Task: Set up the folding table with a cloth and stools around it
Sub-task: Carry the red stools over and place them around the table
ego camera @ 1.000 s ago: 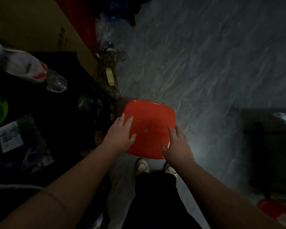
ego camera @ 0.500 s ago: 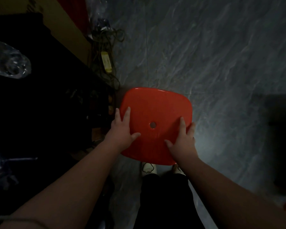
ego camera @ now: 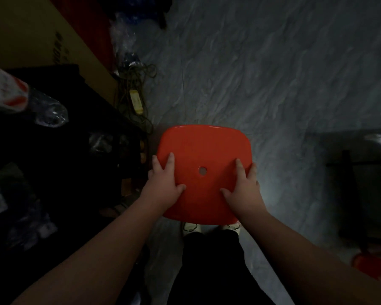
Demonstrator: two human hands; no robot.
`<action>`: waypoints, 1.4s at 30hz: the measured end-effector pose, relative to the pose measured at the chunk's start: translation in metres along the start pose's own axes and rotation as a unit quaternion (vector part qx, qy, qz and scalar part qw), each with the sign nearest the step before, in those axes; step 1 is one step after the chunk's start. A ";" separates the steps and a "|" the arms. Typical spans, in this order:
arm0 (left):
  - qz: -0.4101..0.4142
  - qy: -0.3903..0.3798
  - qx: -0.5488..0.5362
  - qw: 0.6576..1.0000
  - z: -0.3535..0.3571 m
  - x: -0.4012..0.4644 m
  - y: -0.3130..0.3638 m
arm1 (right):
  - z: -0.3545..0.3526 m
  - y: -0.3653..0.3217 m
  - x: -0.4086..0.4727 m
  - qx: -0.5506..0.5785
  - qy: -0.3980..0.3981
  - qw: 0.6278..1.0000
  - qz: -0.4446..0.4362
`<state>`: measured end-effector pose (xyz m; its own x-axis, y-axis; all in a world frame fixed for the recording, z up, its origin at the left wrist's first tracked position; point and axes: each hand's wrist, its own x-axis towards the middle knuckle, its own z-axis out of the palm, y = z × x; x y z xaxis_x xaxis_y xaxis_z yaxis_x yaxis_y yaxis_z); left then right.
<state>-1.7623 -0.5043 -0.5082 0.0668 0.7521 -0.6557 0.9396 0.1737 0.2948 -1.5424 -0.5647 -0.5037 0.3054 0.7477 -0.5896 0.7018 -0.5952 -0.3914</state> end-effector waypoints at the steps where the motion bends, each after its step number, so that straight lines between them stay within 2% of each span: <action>1: 0.005 0.003 0.000 1.000 -0.013 -0.017 0.013 | -0.018 -0.003 -0.015 0.000 0.005 1.000 -0.001; 10: 0.098 0.040 0.036 0.994 -0.129 -0.179 0.137 | -0.188 -0.012 -0.175 0.039 0.083 0.996 0.017; 16: 0.172 0.072 0.061 0.981 -0.150 -0.246 0.189 | -0.244 0.013 -0.250 0.068 0.148 0.986 0.027; 24: 0.227 0.052 0.107 0.967 -0.125 -0.269 0.275 | -0.285 0.078 -0.276 0.111 0.175 0.976 0.068; 33: 0.277 0.004 0.161 0.947 -0.050 -0.283 0.397 | -0.333 0.194 -0.291 0.144 0.197 0.960 0.139; 38: 0.310 -0.026 0.179 0.934 -0.016 -0.289 0.444 | -0.344 0.238 -0.305 0.162 0.224 0.943 0.184; 42: 0.351 -0.047 0.216 0.910 0.006 -0.284 0.481 | -0.345 0.261 -0.308 0.190 0.240 0.922 0.237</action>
<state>-1.3268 -0.6382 -0.1844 0.7106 0.5199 -0.4740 0.6973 -0.6103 0.3759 -1.2309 -0.8494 -0.1804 0.8339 0.3664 -0.4127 0.1679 -0.8808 -0.4428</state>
